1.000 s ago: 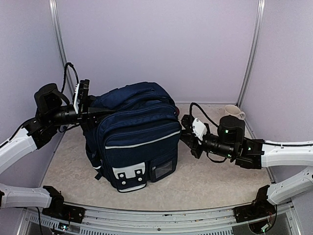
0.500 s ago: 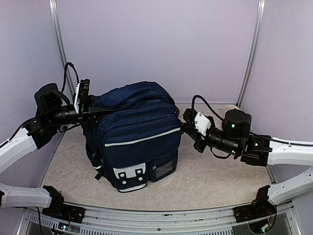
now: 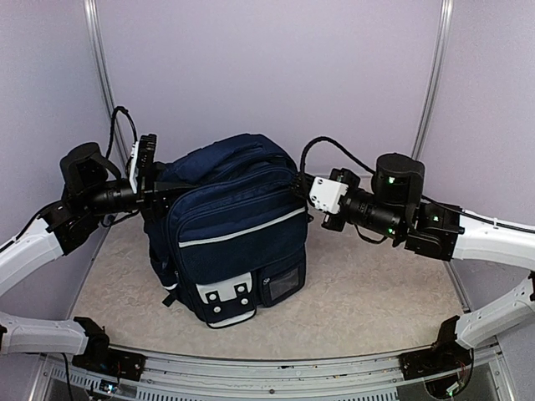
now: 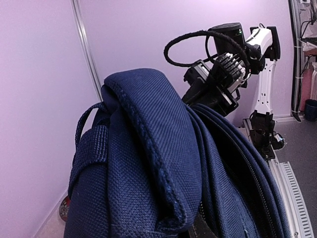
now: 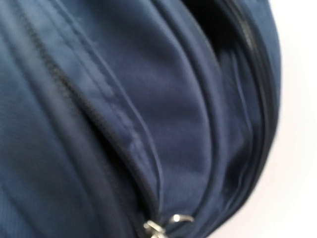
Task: Pack the student bag
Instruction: Reset both arms
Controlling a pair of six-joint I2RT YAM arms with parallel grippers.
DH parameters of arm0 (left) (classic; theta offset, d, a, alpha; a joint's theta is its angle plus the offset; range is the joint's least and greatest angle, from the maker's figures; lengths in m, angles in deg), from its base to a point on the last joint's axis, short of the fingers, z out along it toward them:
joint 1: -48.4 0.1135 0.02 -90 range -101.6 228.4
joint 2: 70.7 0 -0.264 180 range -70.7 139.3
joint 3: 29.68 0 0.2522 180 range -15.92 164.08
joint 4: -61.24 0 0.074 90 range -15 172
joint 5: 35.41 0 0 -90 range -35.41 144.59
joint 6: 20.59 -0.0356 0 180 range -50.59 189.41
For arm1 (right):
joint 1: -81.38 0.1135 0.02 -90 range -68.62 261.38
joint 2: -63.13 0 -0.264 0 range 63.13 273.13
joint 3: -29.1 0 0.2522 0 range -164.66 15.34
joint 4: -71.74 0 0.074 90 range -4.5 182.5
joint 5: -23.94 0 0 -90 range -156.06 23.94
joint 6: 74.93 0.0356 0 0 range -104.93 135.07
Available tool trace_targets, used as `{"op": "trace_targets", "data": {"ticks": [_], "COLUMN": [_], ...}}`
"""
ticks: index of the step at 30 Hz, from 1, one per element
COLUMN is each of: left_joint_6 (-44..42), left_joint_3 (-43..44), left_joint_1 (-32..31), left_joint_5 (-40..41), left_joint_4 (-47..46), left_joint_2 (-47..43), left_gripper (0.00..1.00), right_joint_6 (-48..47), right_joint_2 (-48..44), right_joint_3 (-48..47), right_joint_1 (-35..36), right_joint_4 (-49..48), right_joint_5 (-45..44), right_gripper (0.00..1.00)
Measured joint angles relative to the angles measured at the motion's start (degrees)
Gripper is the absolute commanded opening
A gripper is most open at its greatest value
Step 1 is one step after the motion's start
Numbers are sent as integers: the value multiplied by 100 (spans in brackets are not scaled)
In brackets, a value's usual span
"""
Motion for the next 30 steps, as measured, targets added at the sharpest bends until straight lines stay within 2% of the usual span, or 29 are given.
{"op": "trace_targets", "data": {"ticks": [3, 7, 13, 20, 23, 27, 28, 30], "left_joint_6": [76, 372, 678, 870, 970, 1110, 1143, 1209], "left_joint_3": [0, 125, 496, 562, 562, 562, 562, 562], "left_joint_1": [-28, -181, -540, -782, -859, -914, -922, -942], "left_joint_5": [175, 807, 1631, 1943, 2009, 2041, 2046, 2065], "left_joint_4": [-2, -4, 46, 85, 83, 72, 59, 35], "left_joint_2": [0, 122, 542, 612, 625, 634, 638, 647], "left_gripper": [0, 0, 0, 0, 0, 0, 0, 0], "right_joint_6": [-407, -1220, -3008, -5213, -5733, -5984, -5989, -5956], "right_joint_2": [52, 107, 369, 970, 1095, 1106, 1106, 1104], "right_joint_3": [-107, -120, -284, -1399, -1652, -1716, -1716, -1705], "right_joint_1": [-2, -4, -37, -70, -70, -66, -61, -55], "right_joint_4": [4, -223, -501, -127, 11, 157, 173, 166], "right_joint_5": [155, 356, 466, 581, 723, 953, 1010, 1069], "right_gripper": [0, 0, 0, 0, 0, 0, 4, 20]}}
